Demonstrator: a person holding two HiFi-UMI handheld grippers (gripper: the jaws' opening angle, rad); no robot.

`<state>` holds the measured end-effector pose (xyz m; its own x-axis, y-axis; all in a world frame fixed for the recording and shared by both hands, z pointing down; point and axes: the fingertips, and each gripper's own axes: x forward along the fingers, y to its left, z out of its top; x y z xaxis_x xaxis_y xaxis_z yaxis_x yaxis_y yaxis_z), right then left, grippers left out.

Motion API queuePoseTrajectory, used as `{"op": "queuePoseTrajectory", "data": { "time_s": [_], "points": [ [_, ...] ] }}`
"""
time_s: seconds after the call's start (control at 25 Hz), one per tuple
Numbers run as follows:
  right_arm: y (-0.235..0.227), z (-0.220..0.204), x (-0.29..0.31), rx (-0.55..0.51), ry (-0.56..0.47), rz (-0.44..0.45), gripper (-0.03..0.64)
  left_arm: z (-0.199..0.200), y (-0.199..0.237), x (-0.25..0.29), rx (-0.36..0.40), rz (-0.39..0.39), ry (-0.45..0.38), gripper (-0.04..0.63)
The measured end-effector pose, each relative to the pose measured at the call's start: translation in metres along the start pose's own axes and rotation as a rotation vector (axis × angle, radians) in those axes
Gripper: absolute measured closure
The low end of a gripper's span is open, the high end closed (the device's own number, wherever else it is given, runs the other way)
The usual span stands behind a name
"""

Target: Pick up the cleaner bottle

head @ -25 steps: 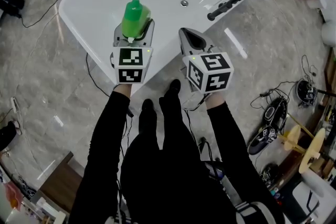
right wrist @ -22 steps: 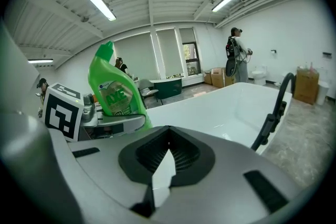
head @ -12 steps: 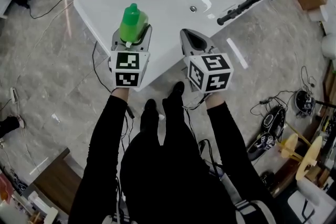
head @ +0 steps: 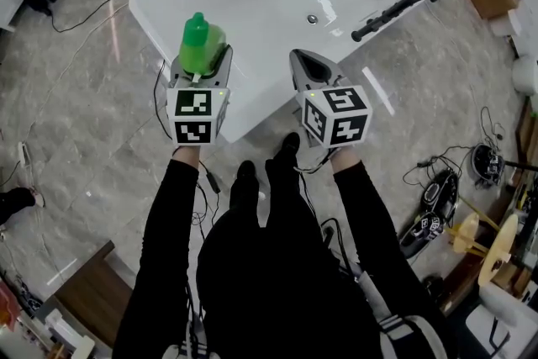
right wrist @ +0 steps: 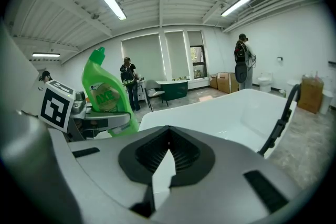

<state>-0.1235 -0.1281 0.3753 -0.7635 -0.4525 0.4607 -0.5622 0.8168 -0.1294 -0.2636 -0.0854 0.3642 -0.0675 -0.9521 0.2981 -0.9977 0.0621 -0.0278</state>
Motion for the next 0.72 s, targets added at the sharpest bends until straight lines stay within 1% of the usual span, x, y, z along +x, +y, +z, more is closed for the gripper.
{"op": "queuePoseTrajectory", "data": {
  "time_s": [0.36, 0.72],
  "points": [
    [0.02, -0.004, -0.005, -0.028, -0.003, 0.012, 0.615, -0.003, 0.02, -0.031, 0.006, 0.012, 0.003, 0.399],
    [0.041, -0.017, -0.006, -0.01, 0.007, 0.027, 0.615, -0.005, 0.028, -0.053, 0.008, 0.012, 0.002, 0.399]
  ]
}}
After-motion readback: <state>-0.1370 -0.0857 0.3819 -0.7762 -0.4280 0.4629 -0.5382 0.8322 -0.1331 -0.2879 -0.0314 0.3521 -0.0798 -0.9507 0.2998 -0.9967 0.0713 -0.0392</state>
